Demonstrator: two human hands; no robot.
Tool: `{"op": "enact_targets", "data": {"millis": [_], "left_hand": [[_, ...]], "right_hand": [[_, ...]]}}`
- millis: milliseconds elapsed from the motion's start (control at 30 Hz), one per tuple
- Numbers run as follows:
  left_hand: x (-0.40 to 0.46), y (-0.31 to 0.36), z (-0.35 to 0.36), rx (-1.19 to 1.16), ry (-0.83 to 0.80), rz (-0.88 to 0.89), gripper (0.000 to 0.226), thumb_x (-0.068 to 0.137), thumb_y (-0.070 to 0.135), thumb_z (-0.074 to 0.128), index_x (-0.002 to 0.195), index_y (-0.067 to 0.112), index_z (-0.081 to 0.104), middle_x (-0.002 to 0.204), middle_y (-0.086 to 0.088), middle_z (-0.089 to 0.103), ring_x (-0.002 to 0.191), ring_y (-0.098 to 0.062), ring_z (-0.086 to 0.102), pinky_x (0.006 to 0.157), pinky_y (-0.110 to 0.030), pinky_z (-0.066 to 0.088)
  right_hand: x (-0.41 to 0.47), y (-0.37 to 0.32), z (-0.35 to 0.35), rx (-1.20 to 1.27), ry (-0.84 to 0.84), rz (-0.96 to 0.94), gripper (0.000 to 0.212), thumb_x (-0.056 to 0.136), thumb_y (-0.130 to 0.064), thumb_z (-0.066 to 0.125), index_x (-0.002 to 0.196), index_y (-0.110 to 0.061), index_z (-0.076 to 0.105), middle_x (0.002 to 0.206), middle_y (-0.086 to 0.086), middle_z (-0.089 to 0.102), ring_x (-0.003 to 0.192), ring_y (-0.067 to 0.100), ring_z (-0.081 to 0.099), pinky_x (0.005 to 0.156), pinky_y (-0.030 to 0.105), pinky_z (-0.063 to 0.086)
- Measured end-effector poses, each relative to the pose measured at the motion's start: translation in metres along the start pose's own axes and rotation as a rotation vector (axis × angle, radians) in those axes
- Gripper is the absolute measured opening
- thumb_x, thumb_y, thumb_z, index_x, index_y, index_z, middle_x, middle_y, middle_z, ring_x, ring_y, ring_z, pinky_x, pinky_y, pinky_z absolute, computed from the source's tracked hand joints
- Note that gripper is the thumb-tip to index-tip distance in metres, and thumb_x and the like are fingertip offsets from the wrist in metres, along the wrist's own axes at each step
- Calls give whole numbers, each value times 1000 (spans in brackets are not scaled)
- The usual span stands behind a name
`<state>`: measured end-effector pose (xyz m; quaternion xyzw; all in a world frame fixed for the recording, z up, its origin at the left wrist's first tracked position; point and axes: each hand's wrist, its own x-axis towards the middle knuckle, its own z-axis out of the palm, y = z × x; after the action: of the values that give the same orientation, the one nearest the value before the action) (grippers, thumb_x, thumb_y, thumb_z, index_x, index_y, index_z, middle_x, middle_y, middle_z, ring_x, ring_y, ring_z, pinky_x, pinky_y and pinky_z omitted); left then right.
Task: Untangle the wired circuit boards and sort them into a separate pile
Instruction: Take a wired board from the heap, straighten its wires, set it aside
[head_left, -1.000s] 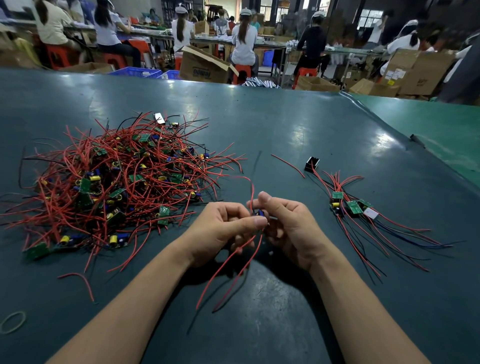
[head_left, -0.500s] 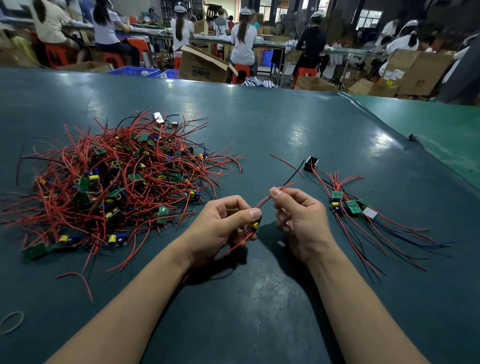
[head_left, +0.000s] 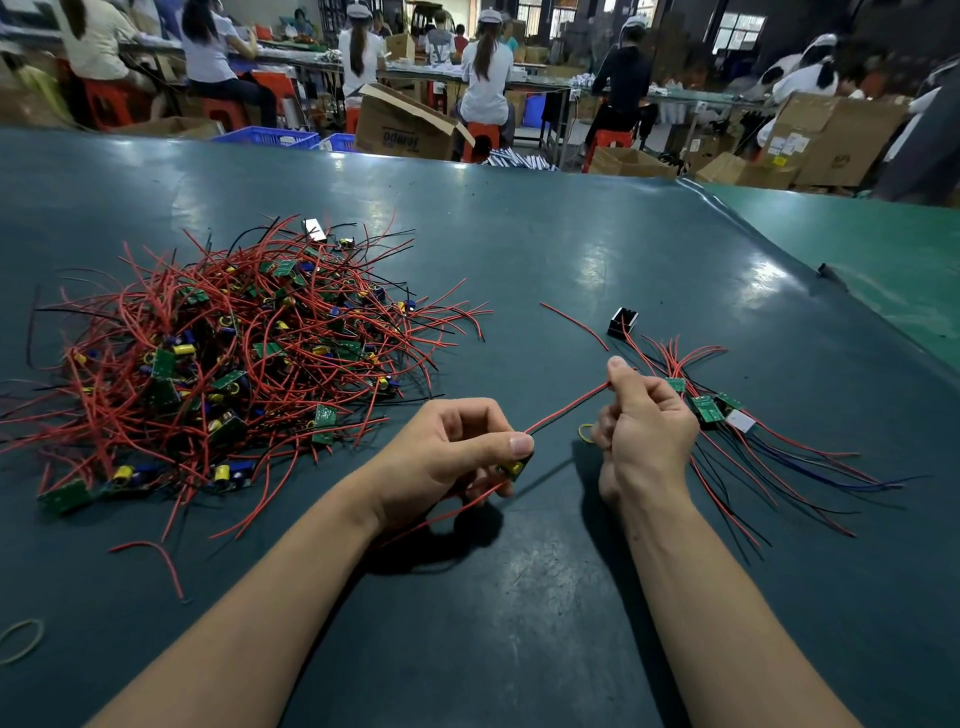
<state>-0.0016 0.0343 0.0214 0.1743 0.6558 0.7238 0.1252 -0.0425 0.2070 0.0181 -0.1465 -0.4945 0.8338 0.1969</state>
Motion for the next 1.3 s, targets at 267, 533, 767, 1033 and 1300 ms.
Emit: {"op": "enact_targets", "data": {"millis": [267, 533, 767, 1033, 1300], "left_hand": [[-2, 2, -2, -27, -39, -17, 16, 71, 28, 75, 63, 22, 63, 60, 2, 61, 46, -9, 57, 58, -31, 36], [0, 1, 1, -102, 117, 0, 23, 70, 25, 83, 62, 19, 63, 57, -5, 55, 48, -16, 56, 42, -19, 38], [0, 2, 3, -70, 151, 16, 25, 72, 28, 71, 75, 5, 62, 63, -6, 58, 53, -17, 46, 53, -28, 35], [1, 1, -2, -60, 71, -6, 22, 78, 16, 76, 64, 13, 59, 54, -2, 52, 44, -12, 51, 44, -20, 36], [0, 0, -4, -134, 94, 37, 21, 80, 15, 68, 60, 19, 62, 56, 1, 56, 42, -9, 50, 41, -17, 38]], "right_hand": [[2, 1, -1, 63, -103, 44, 39, 99, -18, 57, 64, -17, 40, 42, -7, 33, 32, 8, 29, 36, 16, 22], [-1, -3, 0, 21, -186, 186, 52, 91, -58, 51, 63, -14, 50, 43, -4, 38, 32, 10, 34, 35, 14, 24], [-21, 2, -1, -264, -741, 313, 29, 71, -37, 73, 83, -11, 77, 59, -1, 58, 40, 6, 46, 34, 14, 30], [-8, -5, -1, -136, -374, 126, 19, 92, -16, 64, 78, -7, 73, 58, -4, 59, 38, 4, 38, 34, 14, 26], [2, -9, -4, 64, -102, 146, 27, 101, -29, 52, 88, -10, 66, 62, -1, 54, 36, 6, 41, 35, 15, 28]]}}
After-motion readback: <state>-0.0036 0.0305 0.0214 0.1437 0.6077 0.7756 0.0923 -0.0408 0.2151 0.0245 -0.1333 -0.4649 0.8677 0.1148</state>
